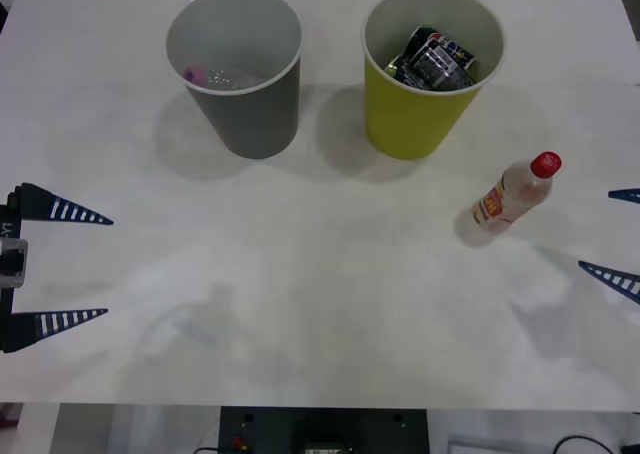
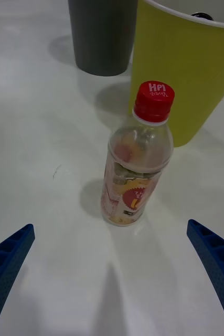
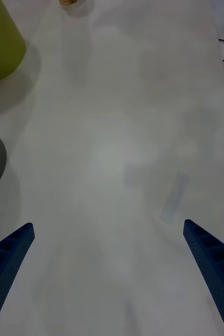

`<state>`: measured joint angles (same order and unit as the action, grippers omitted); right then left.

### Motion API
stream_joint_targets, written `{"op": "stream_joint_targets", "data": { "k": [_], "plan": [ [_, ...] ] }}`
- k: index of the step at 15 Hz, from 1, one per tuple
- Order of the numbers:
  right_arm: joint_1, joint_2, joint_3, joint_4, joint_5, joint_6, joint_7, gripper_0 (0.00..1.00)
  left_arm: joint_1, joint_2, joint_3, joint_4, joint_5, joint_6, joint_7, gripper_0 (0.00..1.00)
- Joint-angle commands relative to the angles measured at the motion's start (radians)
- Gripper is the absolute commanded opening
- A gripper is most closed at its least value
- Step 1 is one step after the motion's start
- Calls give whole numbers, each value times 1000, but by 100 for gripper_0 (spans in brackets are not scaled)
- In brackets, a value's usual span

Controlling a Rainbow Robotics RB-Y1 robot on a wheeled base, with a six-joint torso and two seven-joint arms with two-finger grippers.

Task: Put the can into the green bin and the plastic bottle into the gray bin

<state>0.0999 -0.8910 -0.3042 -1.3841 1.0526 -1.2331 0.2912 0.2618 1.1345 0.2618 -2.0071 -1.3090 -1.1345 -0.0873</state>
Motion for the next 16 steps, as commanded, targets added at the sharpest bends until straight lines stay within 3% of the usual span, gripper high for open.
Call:
{"op": "stream_joint_targets", "data": {
  "k": [1,10,16],
  "plan": [
    [-46,60,-1,74,1,0,0,100,0,0,0,0,0,0,0,98],
    [-181,248,-16,293,0,4,20,100,0,0,0,0,0,0,0,98],
    [-203,362,-18,306,17,70,43,100,0,0,0,0,0,0,0,98]
  ]
}}
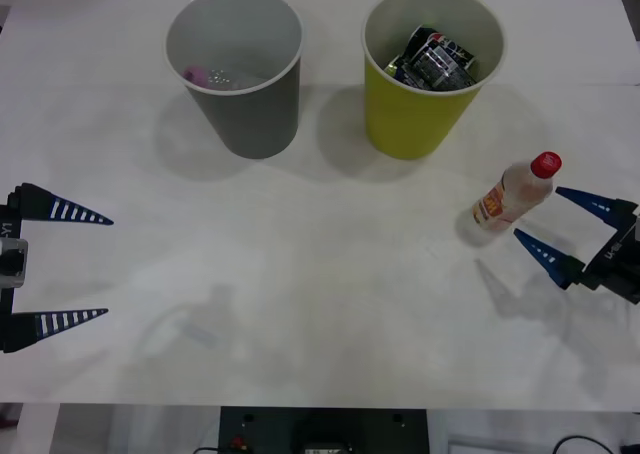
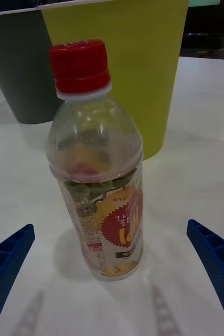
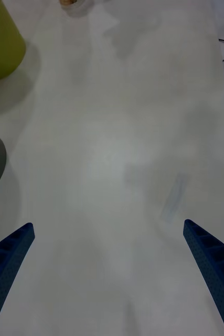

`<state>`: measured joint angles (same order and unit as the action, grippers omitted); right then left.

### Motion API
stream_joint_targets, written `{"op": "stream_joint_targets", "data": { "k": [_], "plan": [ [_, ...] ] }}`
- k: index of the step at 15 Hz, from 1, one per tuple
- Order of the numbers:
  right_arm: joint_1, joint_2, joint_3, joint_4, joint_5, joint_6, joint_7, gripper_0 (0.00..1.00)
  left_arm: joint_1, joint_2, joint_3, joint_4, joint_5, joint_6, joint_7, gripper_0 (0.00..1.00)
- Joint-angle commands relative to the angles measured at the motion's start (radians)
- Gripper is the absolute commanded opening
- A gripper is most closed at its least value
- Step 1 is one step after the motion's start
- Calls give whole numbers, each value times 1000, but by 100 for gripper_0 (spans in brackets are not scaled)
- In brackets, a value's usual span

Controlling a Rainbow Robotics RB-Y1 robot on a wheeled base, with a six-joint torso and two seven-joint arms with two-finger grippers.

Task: Put the can into the green bin and the plastic bottle into the gray bin

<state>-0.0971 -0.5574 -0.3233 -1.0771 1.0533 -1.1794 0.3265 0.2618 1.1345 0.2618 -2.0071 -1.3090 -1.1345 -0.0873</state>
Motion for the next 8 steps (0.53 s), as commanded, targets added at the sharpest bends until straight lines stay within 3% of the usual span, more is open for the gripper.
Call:
{"op": "stream_joint_targets", "data": {
  "k": [1,8],
  "plan": [
    [-10,45,0,0,34,26,14,100,0,0,0,0,0,0,0,98],
    [-46,128,21,-1,62,104,59,100,0,0,0,0,0,0,0,98]
  ]
}}
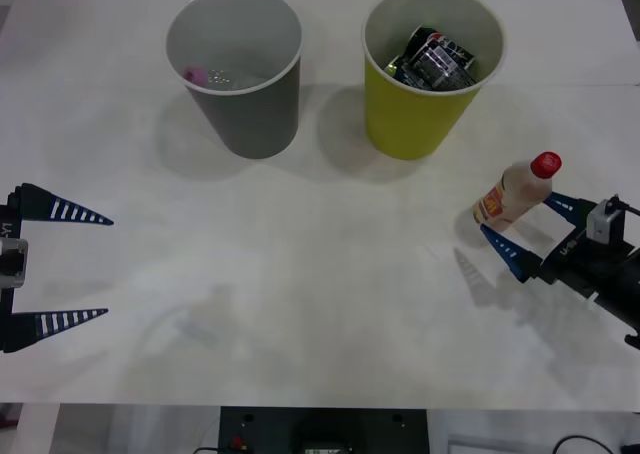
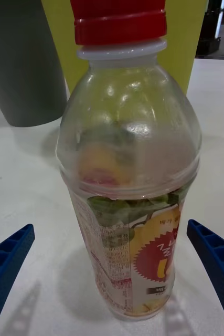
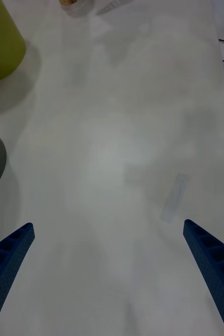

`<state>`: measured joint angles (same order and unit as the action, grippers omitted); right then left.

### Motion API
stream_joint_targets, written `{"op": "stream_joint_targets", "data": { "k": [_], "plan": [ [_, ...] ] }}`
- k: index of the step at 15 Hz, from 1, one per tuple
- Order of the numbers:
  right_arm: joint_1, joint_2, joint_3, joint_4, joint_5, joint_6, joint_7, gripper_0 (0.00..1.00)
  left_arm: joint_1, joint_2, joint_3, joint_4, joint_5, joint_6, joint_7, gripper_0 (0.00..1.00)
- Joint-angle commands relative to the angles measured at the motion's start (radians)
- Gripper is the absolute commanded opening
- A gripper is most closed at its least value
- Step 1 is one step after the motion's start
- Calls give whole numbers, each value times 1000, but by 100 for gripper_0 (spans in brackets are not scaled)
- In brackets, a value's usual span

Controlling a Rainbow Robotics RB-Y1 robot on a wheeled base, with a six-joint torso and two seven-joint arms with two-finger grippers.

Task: Put the can into the green bin and the plastic bottle into the gray bin

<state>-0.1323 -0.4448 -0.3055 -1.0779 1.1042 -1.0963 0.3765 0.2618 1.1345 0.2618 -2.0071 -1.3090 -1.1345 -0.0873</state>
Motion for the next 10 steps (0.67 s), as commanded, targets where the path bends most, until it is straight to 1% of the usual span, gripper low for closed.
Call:
{"op": "stream_joint_targets", "data": {
  "k": [1,7,9,10],
  "plan": [
    [-20,29,3,-1,25,36,15,100,0,0,0,0,0,0,0,98],
    [-53,63,31,-1,25,118,47,100,0,0,0,0,0,0,0,98],
    [-58,64,31,-1,25,121,56,100,0,0,0,0,0,0,0,98],
    [-58,64,31,-1,25,119,61,98,0,0,0,0,0,0,0,98]
  ]
}}
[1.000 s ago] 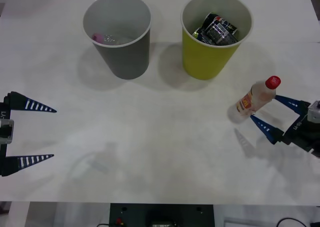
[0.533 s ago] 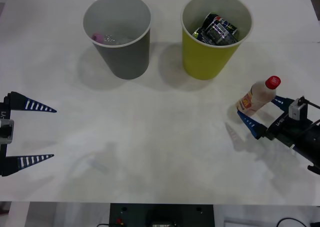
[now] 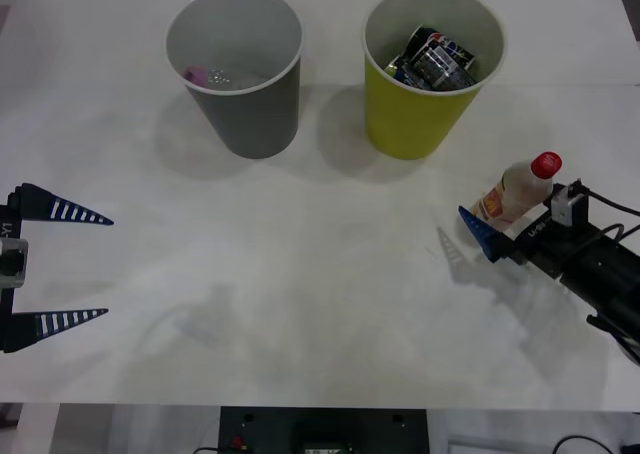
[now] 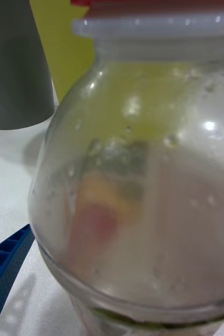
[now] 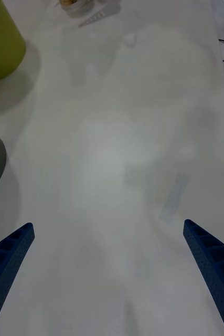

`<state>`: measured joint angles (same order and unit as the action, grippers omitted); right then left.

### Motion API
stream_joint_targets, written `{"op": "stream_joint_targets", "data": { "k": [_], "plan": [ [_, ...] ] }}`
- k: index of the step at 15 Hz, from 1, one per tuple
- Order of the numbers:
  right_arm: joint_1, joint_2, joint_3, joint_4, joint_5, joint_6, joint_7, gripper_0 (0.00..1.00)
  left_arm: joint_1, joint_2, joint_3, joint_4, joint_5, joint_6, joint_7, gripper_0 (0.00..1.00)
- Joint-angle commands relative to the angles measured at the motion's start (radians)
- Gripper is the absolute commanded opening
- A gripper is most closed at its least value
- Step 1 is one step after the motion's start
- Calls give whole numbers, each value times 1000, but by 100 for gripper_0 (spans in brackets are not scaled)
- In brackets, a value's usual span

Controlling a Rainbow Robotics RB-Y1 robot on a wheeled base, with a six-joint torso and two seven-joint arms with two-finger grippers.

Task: Put the can into the green bin and the plastic bottle into the gray bin

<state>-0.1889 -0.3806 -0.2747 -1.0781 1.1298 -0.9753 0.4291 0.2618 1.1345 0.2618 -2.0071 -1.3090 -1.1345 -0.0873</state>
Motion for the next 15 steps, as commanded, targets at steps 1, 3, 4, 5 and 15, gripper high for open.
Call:
{"op": "stream_joint_targets", "data": {
  "k": [1,3,4,5,15],
  "plan": [
    [-1,0,0,0,-1,-5,16,46,0,0,0,0,0,0,0,98],
    [-1,0,0,0,-1,-10,20,0,0,0,0,0,0,0,0,98],
    [-1,0,-1,0,1,-14,20,0,0,0,0,0,0,0,0,98],
    [0,0,-1,1,-1,-19,20,0,0,0,0,0,0,0,0,98],
    [5,-67,-3,-46,67,-103,-53,0,0,0,0,0,0,0,0,98]
  ]
}}
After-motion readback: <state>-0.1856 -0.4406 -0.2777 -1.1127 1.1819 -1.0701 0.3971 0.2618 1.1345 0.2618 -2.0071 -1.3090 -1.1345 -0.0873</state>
